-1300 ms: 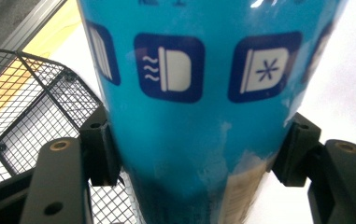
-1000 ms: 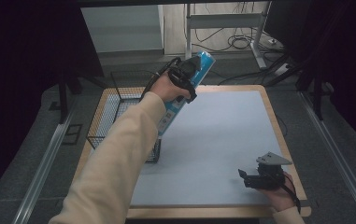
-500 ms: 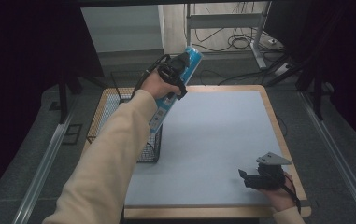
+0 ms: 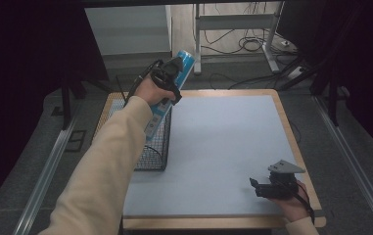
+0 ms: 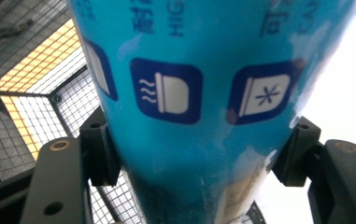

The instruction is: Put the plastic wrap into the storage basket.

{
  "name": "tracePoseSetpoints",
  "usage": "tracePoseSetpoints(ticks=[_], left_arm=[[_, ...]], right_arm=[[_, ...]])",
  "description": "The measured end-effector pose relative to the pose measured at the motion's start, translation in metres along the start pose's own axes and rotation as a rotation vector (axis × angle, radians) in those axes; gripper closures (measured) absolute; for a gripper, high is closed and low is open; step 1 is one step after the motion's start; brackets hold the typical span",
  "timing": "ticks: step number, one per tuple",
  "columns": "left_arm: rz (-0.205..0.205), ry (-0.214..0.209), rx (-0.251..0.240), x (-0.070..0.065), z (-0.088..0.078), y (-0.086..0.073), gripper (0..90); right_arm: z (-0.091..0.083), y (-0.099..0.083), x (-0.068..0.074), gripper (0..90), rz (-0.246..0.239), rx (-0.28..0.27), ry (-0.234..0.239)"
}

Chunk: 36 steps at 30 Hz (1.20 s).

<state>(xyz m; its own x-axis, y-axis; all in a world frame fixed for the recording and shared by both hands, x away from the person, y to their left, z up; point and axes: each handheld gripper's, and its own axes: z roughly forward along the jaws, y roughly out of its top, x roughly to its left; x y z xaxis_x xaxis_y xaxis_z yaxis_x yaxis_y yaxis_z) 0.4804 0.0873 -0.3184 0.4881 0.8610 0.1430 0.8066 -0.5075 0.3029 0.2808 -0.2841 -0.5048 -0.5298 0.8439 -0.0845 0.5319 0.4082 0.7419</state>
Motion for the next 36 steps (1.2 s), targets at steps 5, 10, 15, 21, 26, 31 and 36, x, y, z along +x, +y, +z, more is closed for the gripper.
tracePoseSetpoints(ticks=[5, 10, 15, 21, 26, 31, 36], left_arm=[[-0.012, 0.015, 0.015, 0.009, 0.009, -0.004, 31.4], [-0.024, 0.013, 0.031, 0.016, 0.022, -0.008, 31.4], [-0.035, 0.016, 0.045, 0.021, 0.035, -0.011, 31.4], [-0.039, 0.034, 0.077, 0.030, 0.059, -0.011, 31.4], [-0.040, 0.040, 0.099, 0.037, 0.079, -0.011, 31.4], [-0.052, 0.027, 0.099, 0.042, 0.095, -0.011, 31.4], [-0.044, 0.038, 0.099, 0.040, 0.105, -0.009, 31.3]], right_arm=[[0.000, 0.000, 0.000, 11.1, -0.003, -0.001, 0.000], [0.001, 0.000, 0.001, 11.1, -0.003, -0.002, 0.000], [0.000, 0.001, 0.002, 11.1, -0.008, -0.013, 0.003], [-0.003, 0.001, 0.003, 11.6, -0.001, -0.029, -0.003], [-0.002, 0.001, 0.004, 11.6, -0.006, -0.024, 0.000], [-0.001, 0.001, 0.004, 11.6, -0.009, -0.019, 0.002], [-0.001, 0.001, 0.006, 11.6, -0.014, -0.022, 0.002]])
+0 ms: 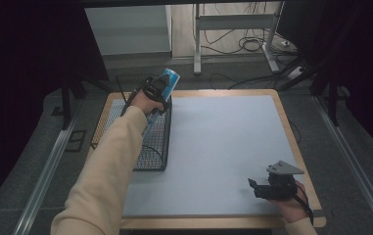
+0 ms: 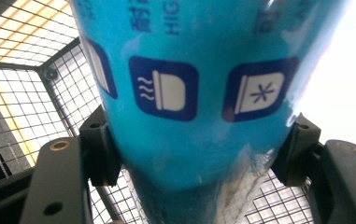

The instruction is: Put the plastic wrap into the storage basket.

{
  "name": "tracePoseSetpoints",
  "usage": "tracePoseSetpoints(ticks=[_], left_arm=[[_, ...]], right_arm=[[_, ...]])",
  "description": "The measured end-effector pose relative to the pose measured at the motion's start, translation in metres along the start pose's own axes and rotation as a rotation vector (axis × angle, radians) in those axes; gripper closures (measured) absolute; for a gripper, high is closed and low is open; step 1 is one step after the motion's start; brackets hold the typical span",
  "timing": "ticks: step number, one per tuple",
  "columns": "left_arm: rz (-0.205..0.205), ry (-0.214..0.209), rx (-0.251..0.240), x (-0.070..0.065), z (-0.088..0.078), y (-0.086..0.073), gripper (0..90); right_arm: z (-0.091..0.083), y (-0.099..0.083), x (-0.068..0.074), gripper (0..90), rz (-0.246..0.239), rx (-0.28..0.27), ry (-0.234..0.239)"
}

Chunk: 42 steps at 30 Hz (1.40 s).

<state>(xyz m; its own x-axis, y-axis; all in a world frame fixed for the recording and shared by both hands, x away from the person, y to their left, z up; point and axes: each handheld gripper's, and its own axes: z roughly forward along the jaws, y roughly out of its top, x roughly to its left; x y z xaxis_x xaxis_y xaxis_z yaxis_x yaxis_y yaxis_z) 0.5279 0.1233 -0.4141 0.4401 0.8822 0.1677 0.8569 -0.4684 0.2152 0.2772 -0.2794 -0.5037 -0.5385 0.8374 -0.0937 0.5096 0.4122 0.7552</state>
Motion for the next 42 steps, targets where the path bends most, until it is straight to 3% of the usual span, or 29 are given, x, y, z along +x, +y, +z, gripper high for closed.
tracePoseSetpoints(ticks=[12, 16, 24, 27, 30, 33, 38, 40, 42], left_arm=[[-0.016, 0.020, 0.007, 0.003, 0.014, 0.003, 31.2], [-0.043, 0.026, -0.003, 0.005, 0.018, 0.003, 31.1], [-0.013, 0.056, -0.008, 0.003, 0.017, 0.003, 30.0], [-0.024, 0.047, -0.034, 0.004, 0.012, 0.002, 28.5], [-0.030, 0.040, -0.085, -0.001, -0.004, -0.003, 23.1], [-0.030, 0.030, -0.100, -0.004, -0.013, -0.008, 19.9], [-0.045, -0.066, -0.211, -0.018, -0.042, -0.031, 16.5], [-0.054, -0.096, -0.273, -0.024, -0.050, -0.041, 16.5], [-0.048, -0.120, -0.303, -0.033, -0.055, -0.052, 17.3]], right_arm=[[0.000, 0.000, 0.001, 11.6, -0.007, 0.002, 0.007], [-0.001, 0.000, 0.002, 11.6, -0.009, 0.001, 0.007], [0.000, 0.000, 0.002, 11.5, -0.010, 0.003, 0.006], [0.000, 0.000, 0.002, 11.5, -0.010, 0.002, 0.006], [-0.001, 0.000, 0.002, 11.6, -0.009, 0.001, 0.006], [-0.001, 0.000, 0.002, 11.5, -0.008, 0.002, 0.006], [-0.002, 0.000, 0.002, 11.6, -0.010, -0.002, 0.005], [-0.002, 0.000, 0.002, 11.6, -0.011, -0.002, 0.004], [-0.001, -0.001, 0.002, 11.6, -0.010, 0.001, 0.004]])
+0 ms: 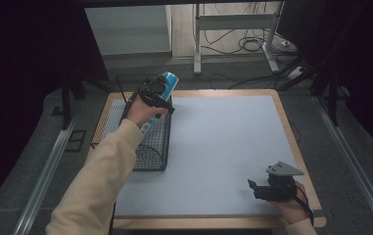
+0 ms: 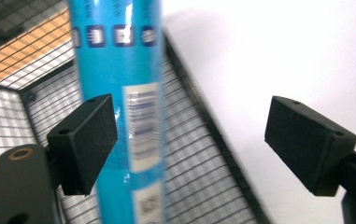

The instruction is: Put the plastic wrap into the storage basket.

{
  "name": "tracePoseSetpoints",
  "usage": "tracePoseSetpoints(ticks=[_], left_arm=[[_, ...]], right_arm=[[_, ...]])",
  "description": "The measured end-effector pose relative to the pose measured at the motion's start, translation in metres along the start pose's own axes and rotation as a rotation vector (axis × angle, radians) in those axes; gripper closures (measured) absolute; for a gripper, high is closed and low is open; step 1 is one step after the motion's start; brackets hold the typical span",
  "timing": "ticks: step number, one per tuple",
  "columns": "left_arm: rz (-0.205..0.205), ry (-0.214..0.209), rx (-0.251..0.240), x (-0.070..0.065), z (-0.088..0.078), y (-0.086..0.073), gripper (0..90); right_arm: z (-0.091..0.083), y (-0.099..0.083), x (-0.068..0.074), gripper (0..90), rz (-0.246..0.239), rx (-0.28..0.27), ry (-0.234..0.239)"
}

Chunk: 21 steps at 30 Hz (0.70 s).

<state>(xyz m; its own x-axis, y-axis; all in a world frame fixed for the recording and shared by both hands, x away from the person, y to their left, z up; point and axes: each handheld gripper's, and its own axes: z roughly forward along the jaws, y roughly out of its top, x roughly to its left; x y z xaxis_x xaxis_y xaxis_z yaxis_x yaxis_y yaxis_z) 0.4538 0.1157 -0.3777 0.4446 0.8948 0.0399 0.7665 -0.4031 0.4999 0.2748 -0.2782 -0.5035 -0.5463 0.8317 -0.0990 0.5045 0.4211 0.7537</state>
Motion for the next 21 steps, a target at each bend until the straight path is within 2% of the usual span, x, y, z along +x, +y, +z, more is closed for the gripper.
tracePoseSetpoints(ticks=[2, 3, 5, 7, 8, 9, 10, 11, 12, 13, 14, 17, 18, 20, 21], left_arm=[[0.015, -0.016, -0.005, -0.005, -0.003, -0.005, 17.4], [0.035, -0.053, -0.023, -0.014, -0.008, -0.016, 17.4], [0.047, -0.083, -0.040, -0.022, -0.012, -0.027, 18.2], [0.090, -0.101, -0.043, -0.031, -0.016, -0.038, 18.5], [0.090, -0.101, -0.043, -0.031, -0.016, -0.038, 18.5], [0.116, -0.097, -0.051, -0.036, -0.018, -0.044, 18.5], [0.150, -0.112, -0.066, -0.046, -0.022, -0.056, 18.6], [0.159, -0.128, -0.077, -0.051, -0.024, -0.063, 18.9], [0.159, -0.128, -0.077, -0.051, -0.024, -0.063, 19.1], [0.170, -0.142, -0.082, -0.055, -0.025, -0.070, 19.0], [0.183, -0.152, -0.100, -0.063, -0.026, -0.084, 19.3], [0.187, -0.187, -0.135, -0.073, -0.028, -0.103, 19.2], [0.187, -0.187, -0.135, -0.073, -0.028, -0.103, 19.2], [0.195, -0.199, -0.149, -0.077, -0.027, -0.115, 19.2], [0.196, -0.202, -0.155, -0.081, -0.027, -0.125, 18.3]], right_arm=[[0.000, 0.000, 0.000, 11.6, 0.000, 0.000, -0.001], [0.000, 0.000, 0.000, 11.6, 0.001, 0.001, -0.002], [0.000, 0.000, 0.000, 11.6, 0.001, 0.001, -0.003], [0.000, 0.000, 0.001, 11.6, -0.001, 0.001, -0.005], [0.000, 0.000, 0.001, 11.6, -0.002, 0.002, -0.006], [0.000, 0.000, 0.001, 11.6, -0.002, 0.002, -0.006], [0.000, 0.000, 0.001, 11.6, -0.003, 0.003, -0.004], [0.000, 0.000, 0.002, 11.6, -0.003, 0.004, -0.005], [0.000, 0.000, 0.002, 11.6, -0.003, 0.004, -0.005], [0.000, 0.000, 0.002, 11.6, -0.003, 0.004, -0.004], [0.000, 0.000, 0.002, 11.5, -0.003, 0.003, -0.004], [0.000, -0.001, 0.001, 11.5, -0.002, 0.003, -0.005], [0.000, -0.001, 0.001, 11.5, -0.002, 0.003, -0.005], [0.000, -0.001, 0.002, 11.6, -0.003, 0.004, -0.005], [-0.001, -0.001, 0.002, 11.6, -0.001, 0.005, -0.004]])
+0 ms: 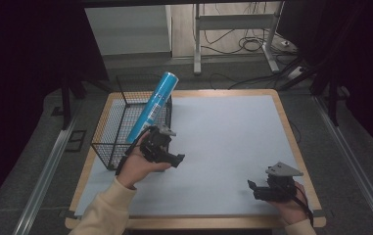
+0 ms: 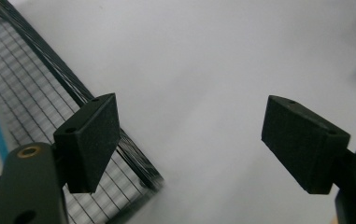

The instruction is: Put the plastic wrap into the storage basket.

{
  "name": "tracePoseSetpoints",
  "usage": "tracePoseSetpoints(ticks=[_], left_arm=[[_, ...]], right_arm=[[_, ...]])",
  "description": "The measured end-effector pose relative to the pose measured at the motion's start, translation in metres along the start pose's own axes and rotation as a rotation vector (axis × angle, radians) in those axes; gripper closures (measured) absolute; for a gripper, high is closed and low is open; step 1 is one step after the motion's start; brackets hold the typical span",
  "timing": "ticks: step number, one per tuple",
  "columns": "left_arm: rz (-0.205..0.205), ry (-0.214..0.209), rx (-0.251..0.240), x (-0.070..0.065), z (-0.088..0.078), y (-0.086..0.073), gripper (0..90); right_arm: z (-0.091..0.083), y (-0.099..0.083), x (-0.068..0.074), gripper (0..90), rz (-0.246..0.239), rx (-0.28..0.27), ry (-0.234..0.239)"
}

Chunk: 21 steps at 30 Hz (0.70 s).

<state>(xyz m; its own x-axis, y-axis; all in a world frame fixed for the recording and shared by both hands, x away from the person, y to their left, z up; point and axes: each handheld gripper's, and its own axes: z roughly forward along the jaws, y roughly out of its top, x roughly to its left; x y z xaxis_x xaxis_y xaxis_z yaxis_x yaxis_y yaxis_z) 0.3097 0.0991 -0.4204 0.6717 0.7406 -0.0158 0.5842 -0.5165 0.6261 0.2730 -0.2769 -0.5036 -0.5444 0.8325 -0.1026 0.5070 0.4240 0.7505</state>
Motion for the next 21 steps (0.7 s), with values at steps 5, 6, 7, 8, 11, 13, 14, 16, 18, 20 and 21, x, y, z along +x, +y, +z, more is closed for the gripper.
tracePoseSetpoints(ticks=[5, 6, 7, 8, 11, 13, 14, 16, 18, 20, 21], left_arm=[[0.013, -0.019, -0.051, -0.015, -0.004, -0.020, 18.9], [0.017, -0.022, -0.065, -0.017, -0.005, -0.023, 19.0], [0.010, -0.032, -0.069, -0.018, -0.006, -0.026, 19.1], [0.003, -0.041, -0.074, -0.018, -0.007, -0.029, 19.1], [-0.003, -0.055, -0.064, -0.019, -0.005, -0.037, 19.2], [-0.014, -0.056, -0.060, -0.019, -0.004, -0.040, 19.2], [-0.014, -0.056, -0.060, -0.019, -0.004, -0.040, 19.3], [-0.015, -0.064, -0.055, -0.020, -0.003, -0.041, 19.2], [-0.016, -0.065, -0.057, -0.020, -0.002, -0.041, 19.3], [-0.015, -0.068, -0.057, -0.021, -0.002, -0.041, 19.2], [-0.014, -0.066, -0.058, -0.021, -0.002, -0.041, 19.2]], right_arm=[[0.000, -0.001, 0.000, 11.6, -0.001, 0.001, -0.005], [0.000, -0.001, 0.000, 11.6, -0.001, 0.001, -0.005], [0.001, -0.001, 0.000, 11.6, 0.000, 0.002, -0.004], [0.001, -0.001, 0.000, 11.6, 0.000, 0.003, -0.005], [0.001, -0.001, 0.001, 11.6, -0.003, 0.004, -0.004], [0.001, 0.000, 0.001, 11.6, -0.005, 0.005, -0.003], [0.001, 0.000, 0.001, 11.6, -0.005, 0.005, -0.003], [0.001, 0.000, 0.002, 11.6, -0.006, 0.003, -0.004], [0.001, 0.000, 0.002, 11.6, -0.006, 0.002, -0.003], [0.001, 0.000, 0.002, 11.6, -0.007, 0.003, -0.003], [0.001, 0.000, 0.002, 11.5, -0.007, 0.002, -0.002]])
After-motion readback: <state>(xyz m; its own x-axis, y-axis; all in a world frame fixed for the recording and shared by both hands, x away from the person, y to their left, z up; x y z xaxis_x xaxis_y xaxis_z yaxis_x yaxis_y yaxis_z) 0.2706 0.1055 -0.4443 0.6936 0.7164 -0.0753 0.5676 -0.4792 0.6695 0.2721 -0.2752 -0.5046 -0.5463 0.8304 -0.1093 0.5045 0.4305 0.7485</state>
